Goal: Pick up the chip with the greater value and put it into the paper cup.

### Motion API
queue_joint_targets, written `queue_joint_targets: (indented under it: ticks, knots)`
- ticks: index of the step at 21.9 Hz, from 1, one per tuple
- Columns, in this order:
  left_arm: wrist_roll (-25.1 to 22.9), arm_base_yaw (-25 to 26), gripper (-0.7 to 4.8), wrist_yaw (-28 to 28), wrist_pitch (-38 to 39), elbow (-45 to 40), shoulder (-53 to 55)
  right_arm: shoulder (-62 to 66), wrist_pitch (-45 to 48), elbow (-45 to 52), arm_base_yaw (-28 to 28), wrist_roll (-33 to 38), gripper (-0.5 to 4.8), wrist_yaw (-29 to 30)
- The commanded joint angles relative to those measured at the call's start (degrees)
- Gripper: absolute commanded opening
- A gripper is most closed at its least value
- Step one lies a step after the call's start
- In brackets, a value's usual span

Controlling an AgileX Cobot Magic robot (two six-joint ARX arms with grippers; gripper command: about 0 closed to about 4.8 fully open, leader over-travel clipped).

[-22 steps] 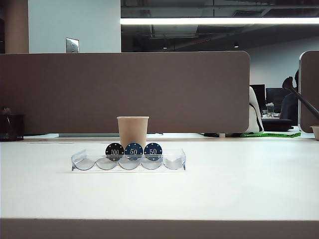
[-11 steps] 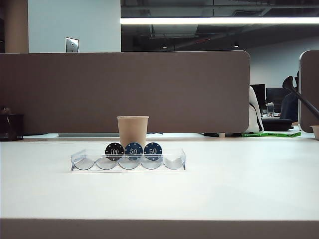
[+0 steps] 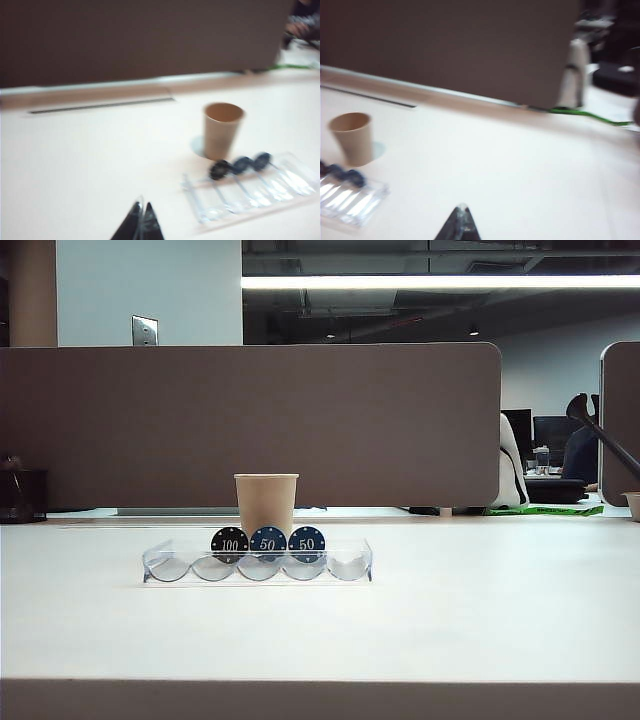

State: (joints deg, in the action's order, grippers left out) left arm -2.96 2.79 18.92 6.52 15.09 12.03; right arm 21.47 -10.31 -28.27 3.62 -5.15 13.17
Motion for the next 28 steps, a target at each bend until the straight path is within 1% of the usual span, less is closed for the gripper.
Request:
queue_joint_targets:
  ticks: [1,3,4,6,7,8,11,12,13,15,18,21,25,27,28]
  knots:
    - [-2.0,0.0,-0.05,4.6,-0.9,4.0,5.9,7.7,-2.3,-5.6,0.8,-1.4,-0.01,5.3]
    - [-4.3,-0.1,-0.05,6.4,-1.0,7.5,11.5,14.4,-3.5,-9.3,2.9,-1.4,-0.01,5.6]
    - [-4.6,-0.1,-0.05,6.7,-1.0,9.0,14.2,16.8,-3.8,-10.3,4.0,-1.4,-0.01,5.6]
    - [-6.2,-0.4,-0.05,7.1,-0.9,11.9,19.4,22.6,-4.8,-12.5,7.7,-1.5,-0.01,5.3]
    - [-7.3,-1.5,-0.05,7.1,-0.9,13.3,22.0,25.8,-4.9,-13.1,10.4,-1.5,-0.01,4.3]
    - [-8.7,-2.9,-0.05,7.0,-0.8,14.3,23.7,27.5,-4.8,-13.4,12.2,-1.5,-0.01,3.5]
    - [-13.6,-9.1,-0.05,6.7,-1.0,15.6,28.6,33.4,-2.7,-13.4,19.7,-2.8,-0.01,-3.0]
    - [-14.5,-11.9,-0.05,6.6,-0.7,15.6,30.4,35.2,-1.0,-13.4,21.5,-2.8,-0.01,-3.7]
    - [-14.7,-13.0,-0.05,6.6,-0.5,15.6,31.2,36.1,0.1,-13.4,22.5,-2.8,-0.01,-3.7]
    - [-14.7,-15.2,-0.05,6.2,0.3,15.6,32.6,37.3,2.3,-13.4,23.9,-2.8,-0.01,-3.6]
    - [-14.6,-17.2,-0.05,3.8,0.6,15.5,34.6,38.7,7.9,-13.4,25.9,-2.8,-0.01,-3.5]
    - [-14.6,-17.0,-0.05,3.6,0.4,15.5,34.7,38.8,10.2,-13.4,26.1,-2.6,-0.01,-1.8]
    - [-15.0,-17.1,-0.05,2.5,0.0,15.5,34.9,39.0,11.2,-13.4,26.1,-2.4,-0.01,-1.9]
    - [-18.7,-17.1,-0.05,2.3,-0.3,15.5,35.4,39.8,12.3,-13.4,26.1,-2.4,-0.01,-2.2]
    - [-20.4,-17.0,-0.05,1.3,-0.3,15.5,35.8,41.1,13.4,-13.4,26.1,-1.2,-0.01,-2.6]
